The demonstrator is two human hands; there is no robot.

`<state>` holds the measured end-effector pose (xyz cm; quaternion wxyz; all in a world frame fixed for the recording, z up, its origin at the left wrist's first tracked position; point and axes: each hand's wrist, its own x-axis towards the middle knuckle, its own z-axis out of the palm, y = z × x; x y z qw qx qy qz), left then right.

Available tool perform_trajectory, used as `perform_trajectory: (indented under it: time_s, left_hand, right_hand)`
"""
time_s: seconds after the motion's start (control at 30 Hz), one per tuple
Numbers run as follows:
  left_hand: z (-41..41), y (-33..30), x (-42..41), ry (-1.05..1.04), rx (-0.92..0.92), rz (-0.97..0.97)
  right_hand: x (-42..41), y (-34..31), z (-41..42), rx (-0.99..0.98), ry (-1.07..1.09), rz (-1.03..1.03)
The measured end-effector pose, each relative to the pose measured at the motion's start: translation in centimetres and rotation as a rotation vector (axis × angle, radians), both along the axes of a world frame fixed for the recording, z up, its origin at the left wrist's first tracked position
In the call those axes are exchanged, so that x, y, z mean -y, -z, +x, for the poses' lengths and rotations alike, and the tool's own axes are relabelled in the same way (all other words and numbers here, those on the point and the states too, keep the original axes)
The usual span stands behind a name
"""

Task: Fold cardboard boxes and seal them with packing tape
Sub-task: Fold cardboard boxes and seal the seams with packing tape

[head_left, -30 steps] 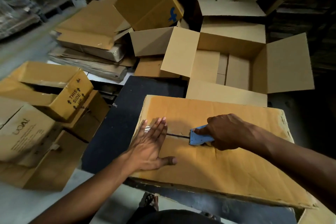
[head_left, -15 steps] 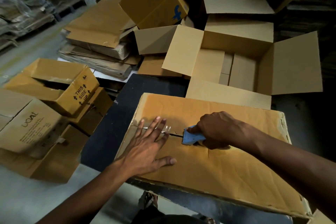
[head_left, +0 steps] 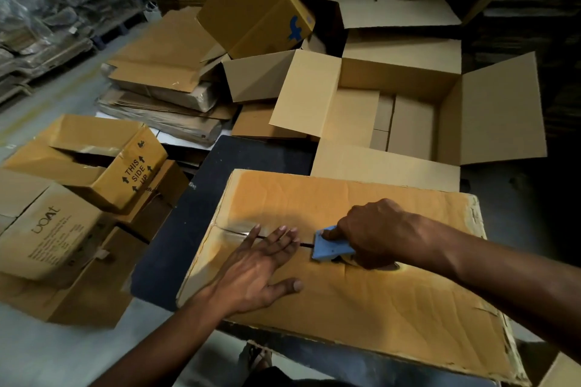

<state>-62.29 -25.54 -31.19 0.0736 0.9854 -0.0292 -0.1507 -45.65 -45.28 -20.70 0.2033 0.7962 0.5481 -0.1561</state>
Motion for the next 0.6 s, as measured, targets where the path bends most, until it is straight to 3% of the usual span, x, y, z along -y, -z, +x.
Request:
perform_trajectory:
  time_s: [0.2, 0.3, 0.43, 0.6]
  left_hand:
    - [-0.1, -0.2, -0.1, -0.001, -0.011, -0.037]
    - [-0.2, -0.6, 0.1, -0.013, 0.023, -0.069]
    - [-0.2, -0.6, 2.3, 0.001, 0.101, 0.039]
    - [2.7, -1.0, 8.0, 0.108, -0.053, 0.0]
  right_hand:
    - [6.9, -0.5, 1.8, -0.028, 0.103, -0.017]
    - [7.0, -0.3, 1.6, -0.003, 0.08, -0.041]
    - [5.9, 0.1, 1.1, 0.031, 0.085, -0.072]
    - [5.2, 0.0, 0.5, 0.064, 0.073, -0.124]
